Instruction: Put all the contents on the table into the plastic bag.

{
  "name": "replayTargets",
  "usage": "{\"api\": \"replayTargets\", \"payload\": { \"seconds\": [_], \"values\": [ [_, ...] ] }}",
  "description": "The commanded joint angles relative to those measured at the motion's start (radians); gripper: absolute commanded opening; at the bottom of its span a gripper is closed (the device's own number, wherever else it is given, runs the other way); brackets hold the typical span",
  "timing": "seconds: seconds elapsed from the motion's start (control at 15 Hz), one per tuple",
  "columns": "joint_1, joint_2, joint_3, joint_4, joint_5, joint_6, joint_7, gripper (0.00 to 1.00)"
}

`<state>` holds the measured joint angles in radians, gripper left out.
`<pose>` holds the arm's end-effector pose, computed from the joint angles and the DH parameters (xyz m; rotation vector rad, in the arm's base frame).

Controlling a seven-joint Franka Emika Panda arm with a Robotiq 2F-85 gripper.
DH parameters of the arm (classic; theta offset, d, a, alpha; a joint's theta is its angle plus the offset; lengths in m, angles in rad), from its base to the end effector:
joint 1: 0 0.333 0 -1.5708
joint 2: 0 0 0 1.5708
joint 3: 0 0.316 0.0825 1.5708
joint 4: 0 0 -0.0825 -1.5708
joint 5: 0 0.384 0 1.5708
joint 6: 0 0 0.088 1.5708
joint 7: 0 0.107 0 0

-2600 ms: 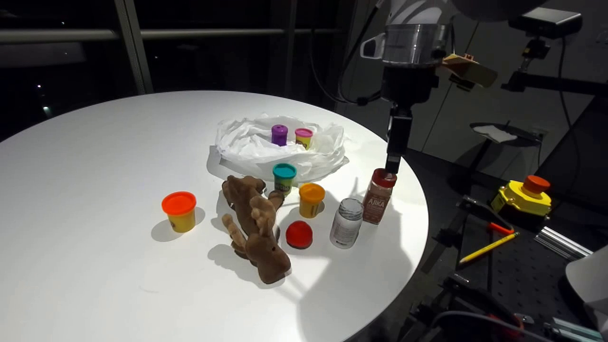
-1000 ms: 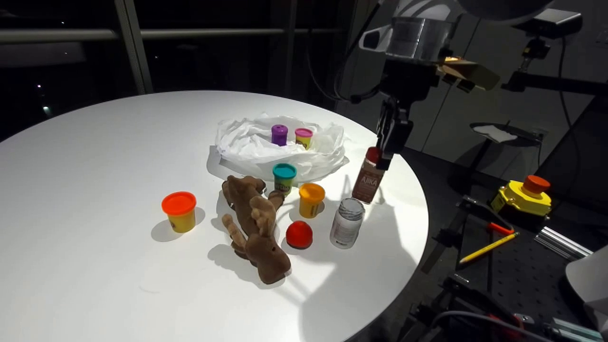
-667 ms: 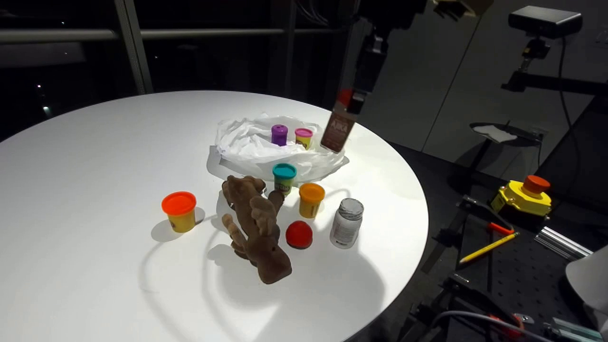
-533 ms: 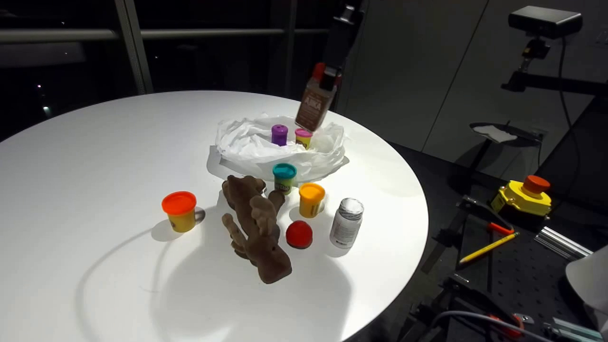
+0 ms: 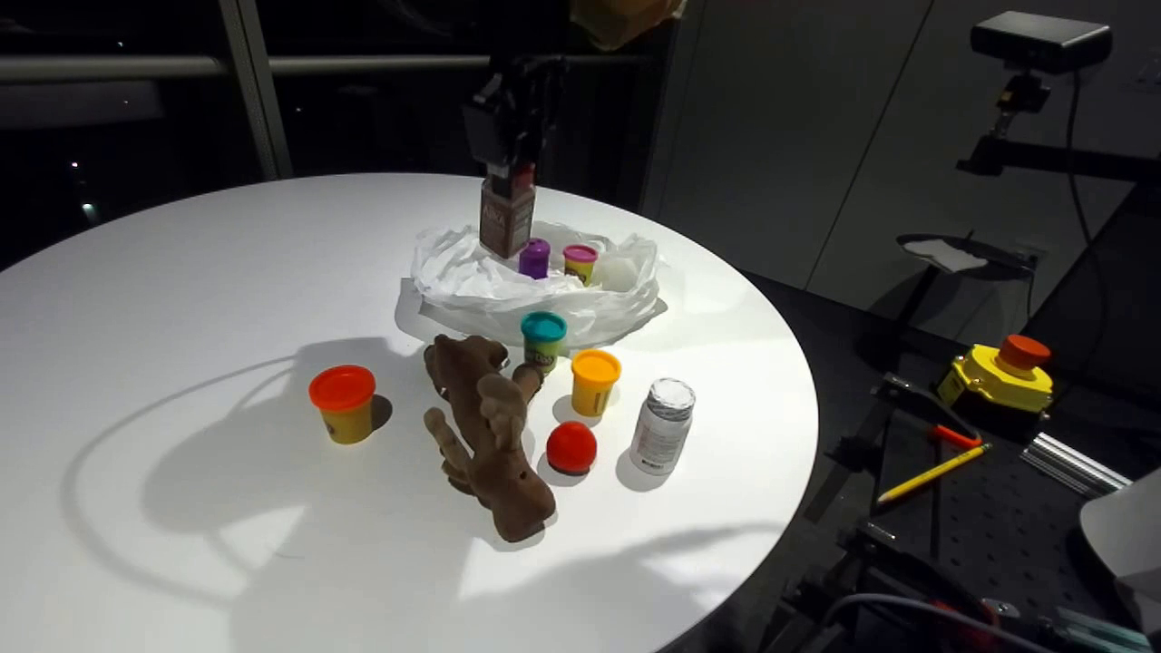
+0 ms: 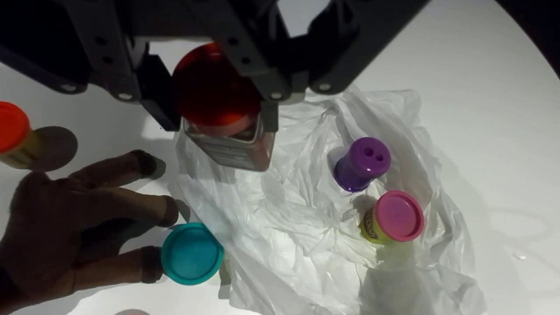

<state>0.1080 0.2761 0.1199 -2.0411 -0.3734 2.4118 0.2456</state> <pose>0.5869 0.1317 0.3175 2.9120 0.3563 0.2210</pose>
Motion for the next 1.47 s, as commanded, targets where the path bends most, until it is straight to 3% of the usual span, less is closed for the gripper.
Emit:
{"api": "replayTargets", "payload": {
  "seconds": [0.0, 0.73, 1.4],
  "values": [
    [0.036, 0.160, -0.039, 0.165, 0.046, -0.062, -0.022, 0.24],
    [0.014, 0.283, -0.062, 0.215, 0.207, 0.020, -0.099, 0.24],
    [0.042, 0.316, -0.119, 0.299, 0.175, 0.014, -0.060, 0.24]
  ]
}}
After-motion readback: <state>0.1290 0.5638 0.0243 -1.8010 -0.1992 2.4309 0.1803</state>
